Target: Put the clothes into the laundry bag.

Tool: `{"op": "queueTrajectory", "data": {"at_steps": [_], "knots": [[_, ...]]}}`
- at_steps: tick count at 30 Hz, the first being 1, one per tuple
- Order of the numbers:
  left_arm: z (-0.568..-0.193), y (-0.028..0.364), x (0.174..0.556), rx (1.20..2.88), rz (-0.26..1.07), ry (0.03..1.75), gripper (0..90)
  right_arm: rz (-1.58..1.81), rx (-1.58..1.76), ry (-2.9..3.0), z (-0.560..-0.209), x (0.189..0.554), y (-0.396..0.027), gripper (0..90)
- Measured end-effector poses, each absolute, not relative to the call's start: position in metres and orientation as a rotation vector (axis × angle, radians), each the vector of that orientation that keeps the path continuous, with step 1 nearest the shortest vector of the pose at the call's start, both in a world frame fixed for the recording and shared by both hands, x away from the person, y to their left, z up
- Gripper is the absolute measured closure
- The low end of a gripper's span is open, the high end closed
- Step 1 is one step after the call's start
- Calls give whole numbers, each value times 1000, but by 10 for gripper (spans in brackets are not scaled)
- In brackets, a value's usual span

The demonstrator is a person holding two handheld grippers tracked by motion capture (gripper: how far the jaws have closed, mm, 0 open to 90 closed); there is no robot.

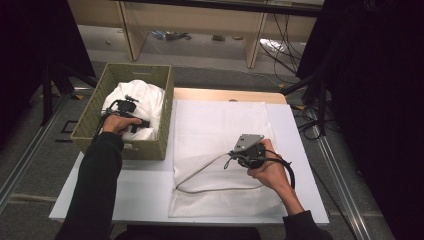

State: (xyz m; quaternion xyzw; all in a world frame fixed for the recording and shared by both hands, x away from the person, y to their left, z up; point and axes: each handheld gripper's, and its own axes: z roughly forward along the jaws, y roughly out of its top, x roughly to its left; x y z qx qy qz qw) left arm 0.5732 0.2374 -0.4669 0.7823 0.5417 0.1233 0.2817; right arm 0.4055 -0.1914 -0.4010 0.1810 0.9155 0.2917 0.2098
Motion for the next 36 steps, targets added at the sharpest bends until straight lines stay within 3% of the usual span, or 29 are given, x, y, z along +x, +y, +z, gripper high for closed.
{"op": "queueTrajectory", "data": {"at_steps": [1,4,8,18,36], "knots": [[-466,241,572,2096,329,1440,406,811,503,2546,-401,406,-191,896],[-464,237,572,2090,330,1488,540,822,523,2527,-400,403,-193,896],[-457,242,574,2109,332,1470,605,824,514,2520,-399,405,-195,896],[-408,262,565,1915,418,1457,624,830,529,2526,-398,407,-199,897],[-295,278,518,1866,526,1269,618,834,568,2515,-399,407,-203,897]]}}
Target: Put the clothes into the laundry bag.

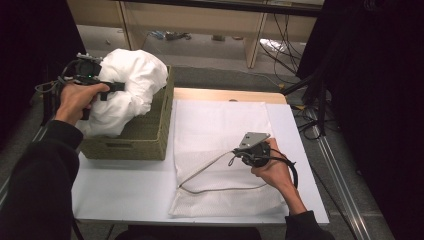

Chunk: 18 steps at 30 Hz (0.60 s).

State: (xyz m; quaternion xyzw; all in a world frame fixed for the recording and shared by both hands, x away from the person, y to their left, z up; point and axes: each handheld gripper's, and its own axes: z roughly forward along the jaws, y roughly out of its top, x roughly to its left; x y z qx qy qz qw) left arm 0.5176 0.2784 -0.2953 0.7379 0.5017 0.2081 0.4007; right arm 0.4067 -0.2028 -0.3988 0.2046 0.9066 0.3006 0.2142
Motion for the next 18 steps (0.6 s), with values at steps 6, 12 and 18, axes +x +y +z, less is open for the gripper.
{"op": "queueTrajectory", "data": {"at_steps": [6,12,18], "knots": [[-268,277,484,1840,513,1220,619,837,580,2512,-397,407,-203,897],[-248,253,425,1834,440,1054,615,840,526,2487,-395,411,-202,897],[-239,230,369,1874,330,894,614,843,545,2485,-392,413,-197,897]]}}
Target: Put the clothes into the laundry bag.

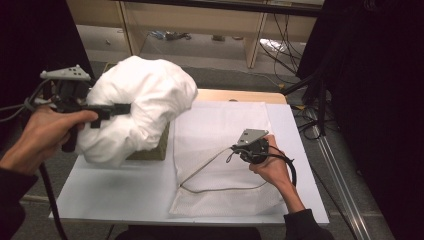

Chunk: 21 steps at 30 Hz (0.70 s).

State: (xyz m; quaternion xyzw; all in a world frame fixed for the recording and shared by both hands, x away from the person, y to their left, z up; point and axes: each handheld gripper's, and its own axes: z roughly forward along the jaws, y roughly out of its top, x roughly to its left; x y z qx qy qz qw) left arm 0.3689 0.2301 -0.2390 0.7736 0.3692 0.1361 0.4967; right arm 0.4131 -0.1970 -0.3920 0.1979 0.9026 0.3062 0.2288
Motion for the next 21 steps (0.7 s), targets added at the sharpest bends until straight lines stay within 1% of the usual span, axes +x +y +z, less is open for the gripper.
{"op": "queueTrajectory", "data": {"at_steps": [1,2,4,6,7,9,12,16,17,19,21], "knots": [[-239,226,358,1885,320,873,614,842,544,2472,-391,413,-197,897],[-242,221,345,1884,284,838,613,860,537,2470,-388,417,-199,897],[-244,219,337,1881,263,833,612,865,536,2464,-387,418,-200,897],[-253,212,327,1876,158,798,612,885,569,2460,-386,420,-201,897],[-262,202,318,1883,110,769,612,894,569,2462,-386,420,-201,897],[-266,197,314,1893,89,750,612,896,579,2457,-386,421,-200,897],[-283,175,299,1939,55,668,610,909,583,2448,-384,423,-201,897],[-300,158,292,1975,11,612,609,932,618,2437,-382,424,-202,898],[-313,146,290,2026,-16,578,609,932,591,2430,-379,425,-203,898],[-317,142,290,2041,-28,560,609,933,586,2425,-377,425,-203,898],[-328,130,291,2065,-63,533,609,943,566,2397,-371,424,-202,899]]}}
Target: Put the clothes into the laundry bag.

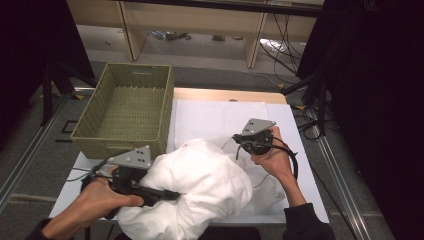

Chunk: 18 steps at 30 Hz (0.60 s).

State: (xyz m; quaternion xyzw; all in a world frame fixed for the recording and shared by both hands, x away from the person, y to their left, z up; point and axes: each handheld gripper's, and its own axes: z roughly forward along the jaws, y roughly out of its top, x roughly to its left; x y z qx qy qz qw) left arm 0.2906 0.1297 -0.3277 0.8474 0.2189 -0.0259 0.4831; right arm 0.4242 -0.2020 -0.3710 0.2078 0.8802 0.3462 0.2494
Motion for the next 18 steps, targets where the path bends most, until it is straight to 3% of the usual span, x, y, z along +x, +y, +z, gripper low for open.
{"op": "queueTrajectory", "data": {"at_steps": [7,9,13,14,18], "knots": [[-357,94,298,2126,-170,393,603,955,583,2370,-364,420,-202,900],[-370,89,316,2128,-209,438,603,945,548,2373,-362,418,-201,900],[-374,102,347,2110,-84,631,601,948,518,2369,-354,411,-197,900],[-370,109,353,2104,19,714,600,951,503,2376,-351,408,-195,900],[-368,106,353,2145,99,723,586,951,489,2375,-350,407,-190,900]]}}
